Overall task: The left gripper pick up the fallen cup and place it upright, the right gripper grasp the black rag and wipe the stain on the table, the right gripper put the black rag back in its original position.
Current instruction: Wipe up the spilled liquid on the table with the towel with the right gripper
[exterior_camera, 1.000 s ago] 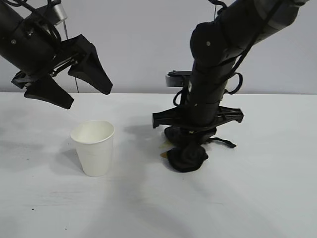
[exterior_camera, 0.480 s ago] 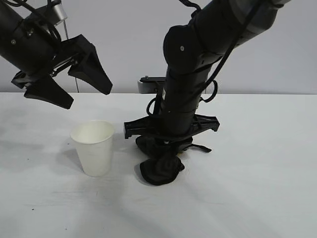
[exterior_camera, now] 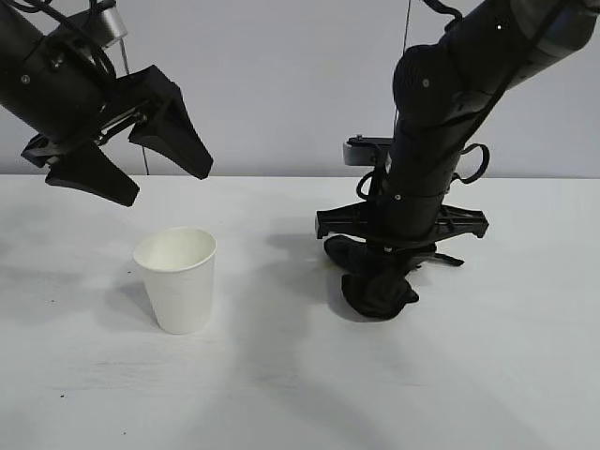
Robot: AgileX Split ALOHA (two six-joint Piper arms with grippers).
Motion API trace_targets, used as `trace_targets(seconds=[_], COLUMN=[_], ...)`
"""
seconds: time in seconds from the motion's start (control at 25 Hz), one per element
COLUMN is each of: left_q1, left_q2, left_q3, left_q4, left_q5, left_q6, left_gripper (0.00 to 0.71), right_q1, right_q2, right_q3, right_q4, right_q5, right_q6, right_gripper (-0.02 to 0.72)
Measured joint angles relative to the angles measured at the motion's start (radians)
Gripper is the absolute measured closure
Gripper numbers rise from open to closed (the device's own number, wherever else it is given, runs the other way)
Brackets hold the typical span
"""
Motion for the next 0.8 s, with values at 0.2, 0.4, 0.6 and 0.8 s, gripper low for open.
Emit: trace_targets(seconds=[0.2, 0.4, 0.6, 0.8], left_q1=[0.000, 0.000, 0.000, 0.000], left_q2=[0.000, 0.000, 0.000, 0.000], left_q3=[0.000, 0.000, 0.000, 0.000], left_q4=[0.000, 0.000, 0.000, 0.000], left_q5=[0.002, 0.007, 0.009, 0.009], left_q6=[0.000, 0.000, 0.000, 0.000], left_gripper=[0.016, 0.016, 0.016, 0.016], right_q1=[0.110, 0.174, 0.112, -0.020], right_q2=[0.000, 0.000, 0.000, 0.000], right_q3=[0.001, 0.003, 0.003, 0.003], right_q4=[0.070, 0.107, 0.114, 0.100], right_q5=[0.000, -0.012, -0.016, -0.004], right_q6=[-0.024, -0.036, -0.036, -0.062], right_gripper=[0.585, 0.585, 0.585, 0.585])
